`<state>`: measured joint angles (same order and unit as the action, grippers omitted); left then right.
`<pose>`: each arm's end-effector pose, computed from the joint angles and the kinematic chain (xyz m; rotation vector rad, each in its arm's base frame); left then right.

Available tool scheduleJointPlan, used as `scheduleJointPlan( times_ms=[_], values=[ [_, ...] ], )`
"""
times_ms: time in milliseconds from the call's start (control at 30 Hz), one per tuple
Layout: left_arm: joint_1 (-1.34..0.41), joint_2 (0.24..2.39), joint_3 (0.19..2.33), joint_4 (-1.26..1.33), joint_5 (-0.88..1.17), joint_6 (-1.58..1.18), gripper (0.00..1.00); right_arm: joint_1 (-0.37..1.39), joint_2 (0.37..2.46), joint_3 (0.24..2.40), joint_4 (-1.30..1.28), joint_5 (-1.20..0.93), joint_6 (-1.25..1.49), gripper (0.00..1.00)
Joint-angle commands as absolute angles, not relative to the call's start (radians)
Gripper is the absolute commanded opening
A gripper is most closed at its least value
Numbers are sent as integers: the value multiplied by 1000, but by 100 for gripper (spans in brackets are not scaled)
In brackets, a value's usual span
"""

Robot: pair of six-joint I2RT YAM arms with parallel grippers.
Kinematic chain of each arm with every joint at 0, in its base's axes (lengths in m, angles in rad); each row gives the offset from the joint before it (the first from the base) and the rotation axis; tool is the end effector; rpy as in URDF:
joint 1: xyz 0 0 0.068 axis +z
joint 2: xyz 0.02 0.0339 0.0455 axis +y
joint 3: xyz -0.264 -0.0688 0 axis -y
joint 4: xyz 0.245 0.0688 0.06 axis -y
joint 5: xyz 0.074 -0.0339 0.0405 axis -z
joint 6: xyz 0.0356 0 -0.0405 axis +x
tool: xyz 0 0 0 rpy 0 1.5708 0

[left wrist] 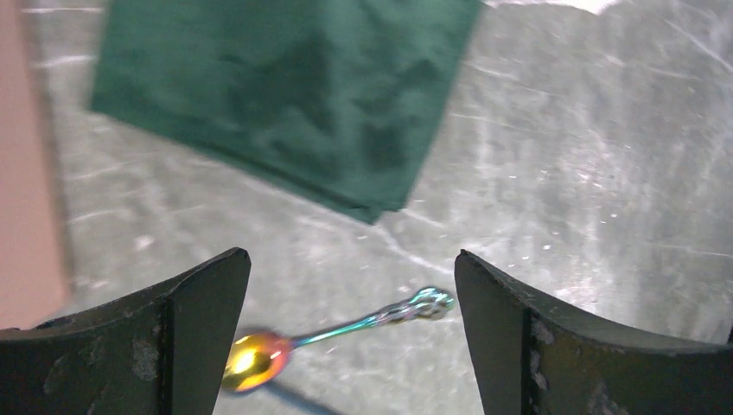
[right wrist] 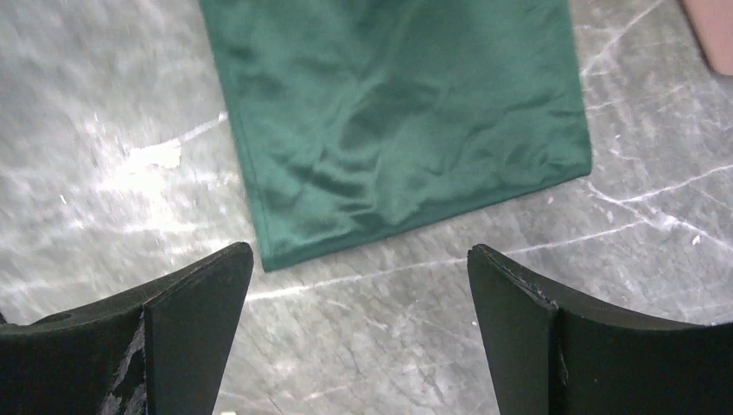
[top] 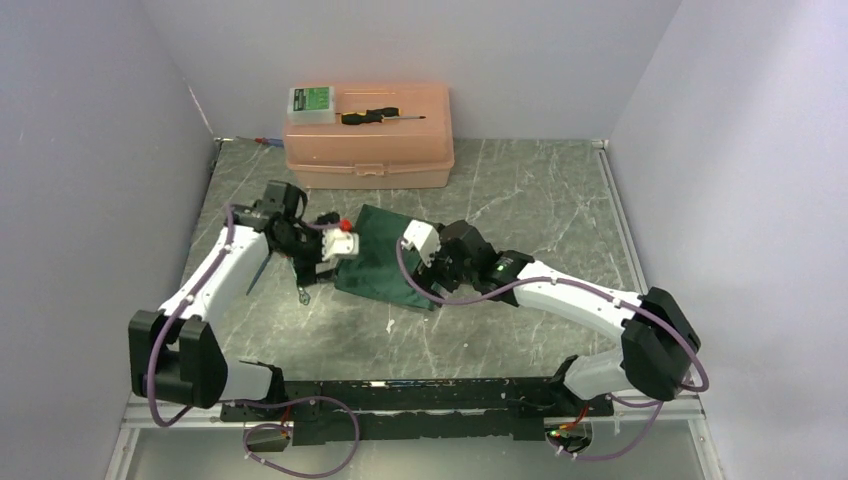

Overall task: Fold the napkin into a case and place the utensils inside
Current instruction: Pick up the lower triangle-folded napkin from the center of the board.

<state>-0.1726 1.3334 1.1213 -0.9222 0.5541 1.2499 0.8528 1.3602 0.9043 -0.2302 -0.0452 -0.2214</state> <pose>0.2471 -0.0621 0.2827 1.7327 1.7718 -0.3223 0.1935 0.2240 0.2483 -1.1902 1.9509 0.3852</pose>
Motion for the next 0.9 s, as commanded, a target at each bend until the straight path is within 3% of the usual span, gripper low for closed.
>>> scheduleJointPlan(
  times_ms=[0,200,633,867],
  values=[
    [-200,1355,983,-813,595,1360,94,920,1404,862,-278,-34,-441,100],
    [-216,1396,900,-687,550,1416,89,945,1499,828,-214,-34,-481,96],
    [-229,1496,891,-666,507,1487,85,967,1537,777,-76,42,-413,77],
    [-211,1473,947,-734,519,1390,88,992,1449,750,-34,80,-354,77]
  ],
)
